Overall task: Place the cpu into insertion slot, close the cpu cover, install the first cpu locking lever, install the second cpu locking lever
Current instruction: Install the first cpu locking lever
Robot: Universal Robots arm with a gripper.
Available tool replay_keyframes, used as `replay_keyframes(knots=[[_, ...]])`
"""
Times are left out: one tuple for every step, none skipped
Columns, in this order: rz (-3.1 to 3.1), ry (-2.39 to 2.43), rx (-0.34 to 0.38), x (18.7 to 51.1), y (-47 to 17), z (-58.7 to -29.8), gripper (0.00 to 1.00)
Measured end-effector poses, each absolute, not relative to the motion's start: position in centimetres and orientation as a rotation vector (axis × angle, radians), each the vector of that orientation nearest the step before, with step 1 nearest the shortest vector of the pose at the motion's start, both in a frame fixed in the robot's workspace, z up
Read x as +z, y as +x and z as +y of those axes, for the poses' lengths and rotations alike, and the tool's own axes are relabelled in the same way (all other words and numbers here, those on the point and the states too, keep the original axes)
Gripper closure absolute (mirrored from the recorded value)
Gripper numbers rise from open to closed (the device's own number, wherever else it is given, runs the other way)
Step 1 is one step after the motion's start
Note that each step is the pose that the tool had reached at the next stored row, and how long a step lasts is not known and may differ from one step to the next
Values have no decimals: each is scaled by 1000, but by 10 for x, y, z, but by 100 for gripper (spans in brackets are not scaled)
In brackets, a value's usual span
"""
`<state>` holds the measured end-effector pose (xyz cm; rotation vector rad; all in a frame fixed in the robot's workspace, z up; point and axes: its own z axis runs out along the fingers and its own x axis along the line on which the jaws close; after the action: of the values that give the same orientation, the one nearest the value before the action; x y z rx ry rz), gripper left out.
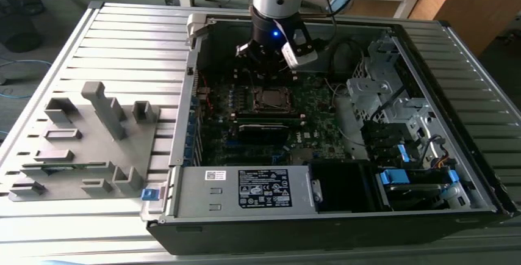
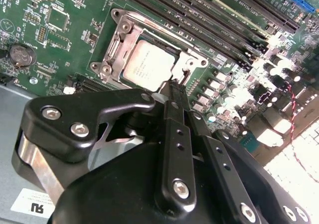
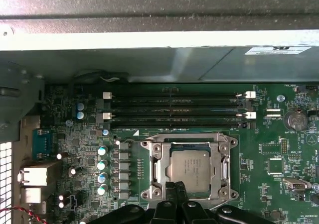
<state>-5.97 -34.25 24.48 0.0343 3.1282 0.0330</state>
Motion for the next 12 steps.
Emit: replay_keyframes(knots=[[3128,34,33,245,-60,-342,89],[3128,34,33,245,-60,-342,89],[3128,34,33,245,-60,-342,89],[3128,34,33,245,-60,-342,89],[3128,34,33,245,-60,-342,89],[3128,35,36,245,-60,-343,89],[3128,35,38,245,-60,-343,89],[3128,35,42,245,-60,-343,89],[3128,35,46,245,-60,-343,89],[3128,35,49,245,-60,-343,89],[3128,35,51,245,-60,-343,89],[3128,35,55,245,-60,-343,89]])
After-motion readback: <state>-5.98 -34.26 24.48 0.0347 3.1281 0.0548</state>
